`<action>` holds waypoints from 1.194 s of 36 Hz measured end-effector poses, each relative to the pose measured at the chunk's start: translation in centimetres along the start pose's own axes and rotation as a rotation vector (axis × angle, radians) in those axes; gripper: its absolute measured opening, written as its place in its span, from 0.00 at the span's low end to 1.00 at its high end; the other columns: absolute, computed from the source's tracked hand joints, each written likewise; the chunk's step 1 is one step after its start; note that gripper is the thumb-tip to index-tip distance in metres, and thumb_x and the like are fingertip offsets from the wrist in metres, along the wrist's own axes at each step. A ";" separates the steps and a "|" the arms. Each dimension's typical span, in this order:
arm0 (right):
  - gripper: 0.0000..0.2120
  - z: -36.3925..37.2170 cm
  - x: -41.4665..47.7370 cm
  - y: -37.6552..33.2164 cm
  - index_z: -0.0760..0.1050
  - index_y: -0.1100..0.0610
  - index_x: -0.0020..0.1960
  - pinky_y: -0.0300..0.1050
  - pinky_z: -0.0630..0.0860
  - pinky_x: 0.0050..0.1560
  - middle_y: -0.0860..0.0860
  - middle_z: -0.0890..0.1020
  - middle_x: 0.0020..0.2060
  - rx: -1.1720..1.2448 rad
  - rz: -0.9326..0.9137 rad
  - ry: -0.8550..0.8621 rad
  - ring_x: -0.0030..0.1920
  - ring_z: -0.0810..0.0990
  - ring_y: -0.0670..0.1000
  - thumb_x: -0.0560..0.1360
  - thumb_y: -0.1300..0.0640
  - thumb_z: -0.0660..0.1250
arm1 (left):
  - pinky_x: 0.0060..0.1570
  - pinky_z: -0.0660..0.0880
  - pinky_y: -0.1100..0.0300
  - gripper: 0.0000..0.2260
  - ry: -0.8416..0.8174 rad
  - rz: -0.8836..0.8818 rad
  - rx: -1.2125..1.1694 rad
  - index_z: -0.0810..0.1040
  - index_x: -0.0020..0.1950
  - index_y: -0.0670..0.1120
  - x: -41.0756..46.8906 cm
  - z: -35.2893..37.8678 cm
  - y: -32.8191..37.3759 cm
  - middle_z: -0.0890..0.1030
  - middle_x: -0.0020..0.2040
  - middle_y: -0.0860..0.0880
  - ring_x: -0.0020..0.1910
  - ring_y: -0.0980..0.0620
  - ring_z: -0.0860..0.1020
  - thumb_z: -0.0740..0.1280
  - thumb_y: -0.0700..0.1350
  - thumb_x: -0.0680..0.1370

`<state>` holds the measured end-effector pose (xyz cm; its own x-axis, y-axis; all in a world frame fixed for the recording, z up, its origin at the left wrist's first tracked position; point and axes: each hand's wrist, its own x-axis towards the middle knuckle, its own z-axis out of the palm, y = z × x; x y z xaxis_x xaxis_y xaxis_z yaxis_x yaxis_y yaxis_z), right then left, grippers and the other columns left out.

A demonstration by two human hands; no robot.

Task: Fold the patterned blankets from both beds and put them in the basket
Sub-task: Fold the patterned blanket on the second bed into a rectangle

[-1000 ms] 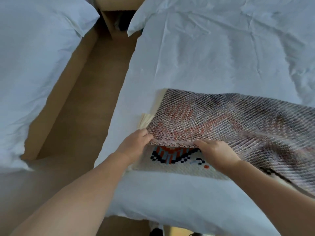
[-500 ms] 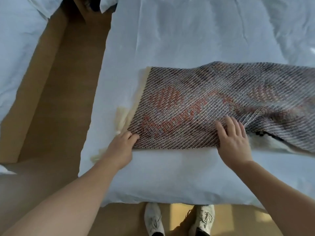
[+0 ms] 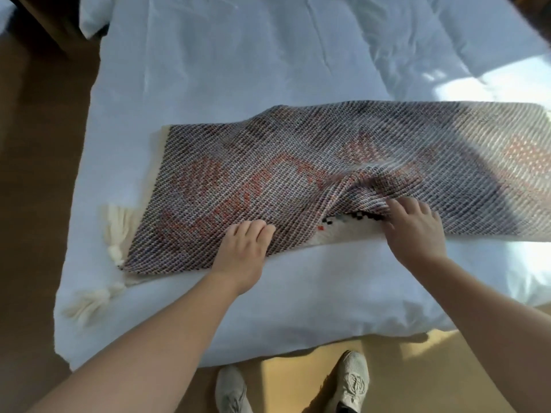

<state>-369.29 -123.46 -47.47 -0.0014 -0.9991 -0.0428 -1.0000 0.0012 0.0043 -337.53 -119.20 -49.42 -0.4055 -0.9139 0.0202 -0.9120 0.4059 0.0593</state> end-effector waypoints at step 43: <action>0.17 0.0 3.7 -6.2 0.79 0.59 0.54 0.56 0.75 0.53 0.58 0.79 0.51 0.138 -0.513 0.050 0.51 0.78 0.61 0.76 0.51 0.57 | 0.59 0.69 0.49 0.14 -0.035 -0.709 -0.187 0.73 0.64 0.42 1.9 -3.3 -11.9 0.74 0.61 0.42 0.59 0.43 0.72 0.60 0.43 0.80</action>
<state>-363.14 -127.12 -47.61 0.4848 -0.8736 0.0431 -0.8634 -0.4858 -0.1358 -327.28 -125.82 -46.76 0.2733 -0.9546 -0.1181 -0.9314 -0.2933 0.2157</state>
